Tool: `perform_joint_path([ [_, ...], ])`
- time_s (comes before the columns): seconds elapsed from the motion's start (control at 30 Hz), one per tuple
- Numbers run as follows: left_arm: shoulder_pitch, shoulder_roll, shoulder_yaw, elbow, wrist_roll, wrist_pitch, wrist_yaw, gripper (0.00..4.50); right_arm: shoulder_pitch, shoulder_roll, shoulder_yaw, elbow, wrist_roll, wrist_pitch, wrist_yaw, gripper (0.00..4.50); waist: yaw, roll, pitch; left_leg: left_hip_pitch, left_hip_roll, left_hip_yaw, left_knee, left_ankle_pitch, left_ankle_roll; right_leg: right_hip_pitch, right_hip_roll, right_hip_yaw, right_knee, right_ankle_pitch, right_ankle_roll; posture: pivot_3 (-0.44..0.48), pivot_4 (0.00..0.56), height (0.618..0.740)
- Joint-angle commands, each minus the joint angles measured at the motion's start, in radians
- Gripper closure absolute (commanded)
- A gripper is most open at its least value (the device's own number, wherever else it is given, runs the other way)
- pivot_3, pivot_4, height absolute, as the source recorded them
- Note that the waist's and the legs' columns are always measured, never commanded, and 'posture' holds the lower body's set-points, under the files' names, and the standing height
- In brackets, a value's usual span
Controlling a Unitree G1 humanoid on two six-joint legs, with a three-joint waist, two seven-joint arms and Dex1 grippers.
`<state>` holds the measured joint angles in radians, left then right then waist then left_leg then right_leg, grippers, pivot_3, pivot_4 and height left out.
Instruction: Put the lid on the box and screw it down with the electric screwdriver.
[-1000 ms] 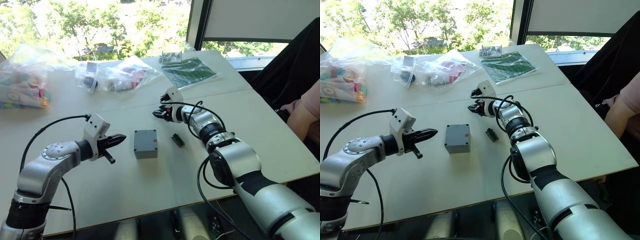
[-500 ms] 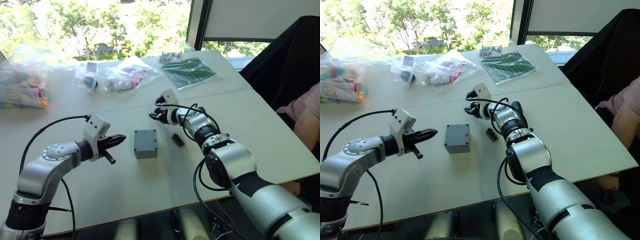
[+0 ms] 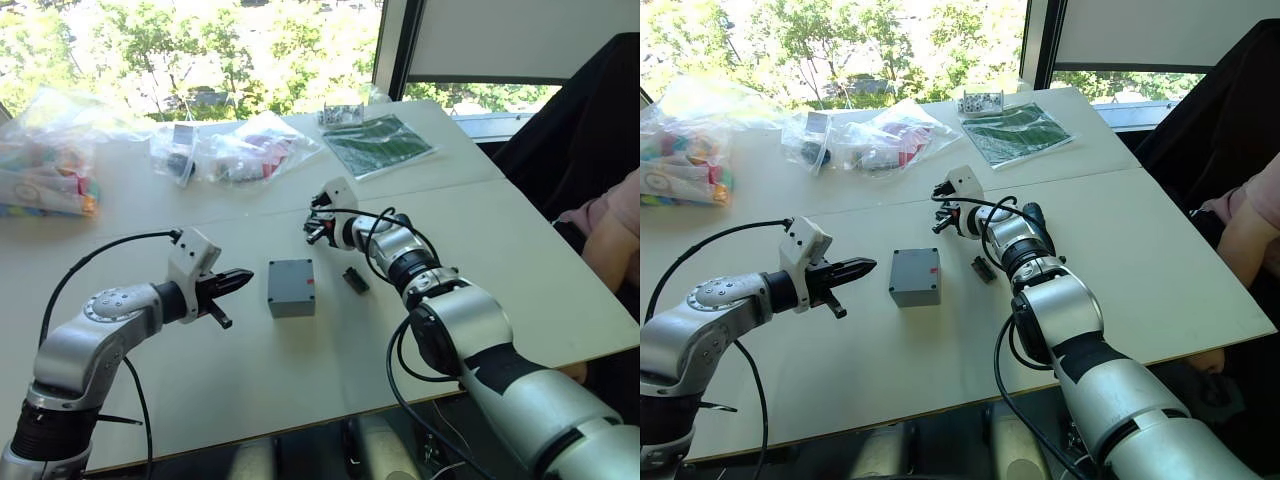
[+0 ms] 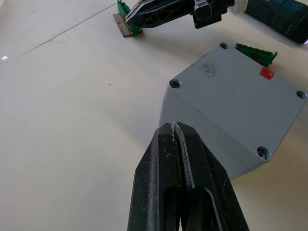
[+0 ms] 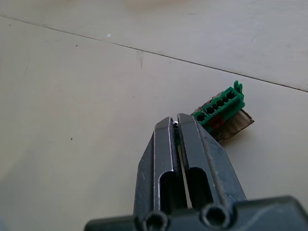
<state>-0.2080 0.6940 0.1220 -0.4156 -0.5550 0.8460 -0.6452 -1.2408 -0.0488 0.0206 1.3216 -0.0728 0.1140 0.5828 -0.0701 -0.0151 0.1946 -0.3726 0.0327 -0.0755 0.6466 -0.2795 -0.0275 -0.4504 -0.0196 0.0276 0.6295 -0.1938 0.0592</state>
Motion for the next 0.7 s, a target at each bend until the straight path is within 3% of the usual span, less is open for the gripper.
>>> perform_joint_path([
  [0.03,0.005,0.004,0.015,-0.024,-0.003,-0.013,0.001,4.50,-0.057,-0.009,-0.038,-0.028,0.030,0.002,0.014,4.46,0.000,0.000,0.000,0.000,0.000,0.000,0.000,0.000,0.000,0.000,0.000,0.000,0.000,0.000,0.000,0.000,0.150,0.740],
  [0.47,-0.015,0.010,0.022,-0.042,-0.034,0.016,-0.002,4.50,-0.098,-0.058,-0.085,-0.071,0.083,0.061,0.101,4.46,0.000,0.000,0.000,0.000,0.000,0.000,0.000,0.000,0.000,0.000,0.000,0.000,0.000,0.000,0.000,0.000,0.150,0.740],
  [0.7,-0.030,0.002,0.006,-0.023,-0.030,0.011,-0.004,4.50,-0.026,-0.052,-0.050,-0.086,0.052,0.121,0.106,4.46,0.000,0.000,0.000,0.000,0.000,0.000,0.000,0.000,0.000,0.000,0.000,0.000,0.000,0.000,0.000,0.000,0.150,0.740],
])
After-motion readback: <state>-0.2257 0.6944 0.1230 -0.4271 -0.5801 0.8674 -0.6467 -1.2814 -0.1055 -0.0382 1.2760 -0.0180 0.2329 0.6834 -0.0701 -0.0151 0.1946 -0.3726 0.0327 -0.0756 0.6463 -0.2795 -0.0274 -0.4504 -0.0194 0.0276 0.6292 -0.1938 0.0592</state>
